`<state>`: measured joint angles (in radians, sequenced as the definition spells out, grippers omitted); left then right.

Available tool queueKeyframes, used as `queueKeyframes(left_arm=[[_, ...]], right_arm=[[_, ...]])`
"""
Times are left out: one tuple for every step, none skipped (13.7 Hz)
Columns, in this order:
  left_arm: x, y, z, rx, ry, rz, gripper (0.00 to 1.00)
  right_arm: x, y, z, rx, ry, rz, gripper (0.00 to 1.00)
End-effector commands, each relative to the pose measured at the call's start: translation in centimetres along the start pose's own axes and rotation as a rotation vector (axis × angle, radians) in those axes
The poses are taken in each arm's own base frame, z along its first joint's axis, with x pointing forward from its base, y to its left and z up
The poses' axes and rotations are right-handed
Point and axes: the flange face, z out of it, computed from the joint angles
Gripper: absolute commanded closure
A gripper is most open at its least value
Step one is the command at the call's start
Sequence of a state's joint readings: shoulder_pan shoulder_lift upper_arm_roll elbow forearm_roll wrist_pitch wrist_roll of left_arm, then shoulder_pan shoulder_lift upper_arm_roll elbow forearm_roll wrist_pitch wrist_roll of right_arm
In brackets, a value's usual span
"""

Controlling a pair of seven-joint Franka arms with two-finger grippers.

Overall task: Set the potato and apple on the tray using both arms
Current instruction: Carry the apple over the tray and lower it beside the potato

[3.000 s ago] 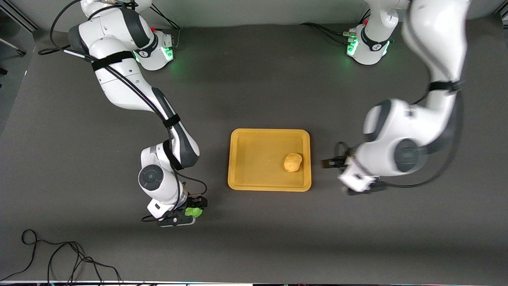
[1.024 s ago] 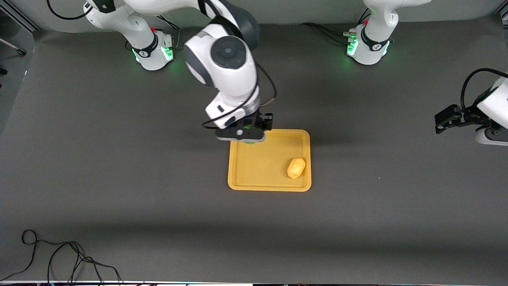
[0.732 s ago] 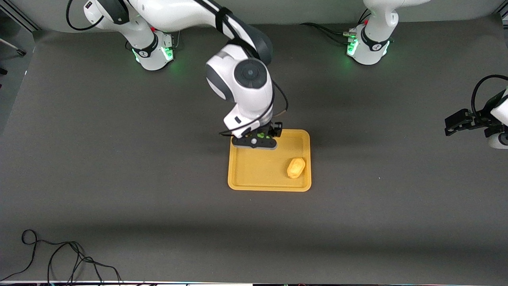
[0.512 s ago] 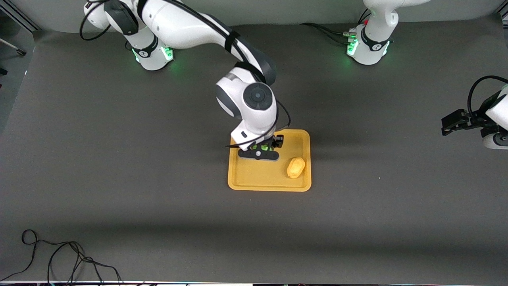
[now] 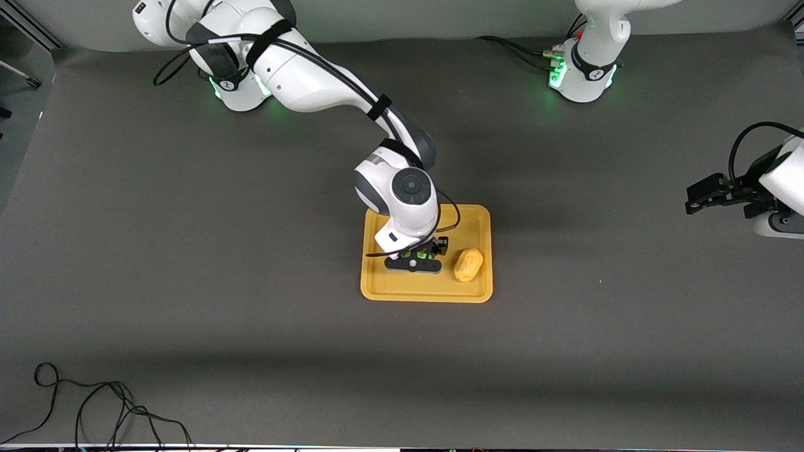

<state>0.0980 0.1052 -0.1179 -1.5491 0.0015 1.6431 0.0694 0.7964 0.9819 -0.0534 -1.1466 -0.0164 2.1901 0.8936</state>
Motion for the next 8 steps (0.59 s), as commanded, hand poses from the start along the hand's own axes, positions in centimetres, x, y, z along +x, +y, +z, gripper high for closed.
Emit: queueKeyframes(left_arm=[[0.0,0.3,0.3,-0.01,0.001,0.016,0.0],[-0.2,0.2,0.2,-0.01,-0.002,0.014,0.0],[-0.3,0.4,-0.2,-0.009,0.004,0.016,0.0],[-0.2,0.5,-0.2,-0.01,0.006,0.016,0.0],[-0.2,0.4,0.0,-0.011,0.003,0.016,0.0],[-0.1,0.6,0.1,-0.011,0.003,0.019,0.0],[0.0,0.6,0.0,-0.011,0.009,0.019,0.0],[0.1,0.5,0.2,-0.011,0.009,0.017,0.0]], right_arm=[[0.7,0.5,0.9,-0.009,0.048,0.011,0.48],[0.6,0.5,1.2,-0.012,0.046,0.012,0.44],[0.7,0.6,1.3,-0.012,0.044,0.016,0.05],[0.7,0.6,1.3,-0.009,0.042,0.019,0.0],[0.9,0.5,0.8,-0.002,0.046,0.029,0.0],[1.0,0.2,0.0,0.006,0.052,0.06,0.0],[1.1,0.0,-1.2,0.014,0.055,0.074,0.0],[1.1,-0.1,-3.6,0.011,0.049,0.077,0.0]])
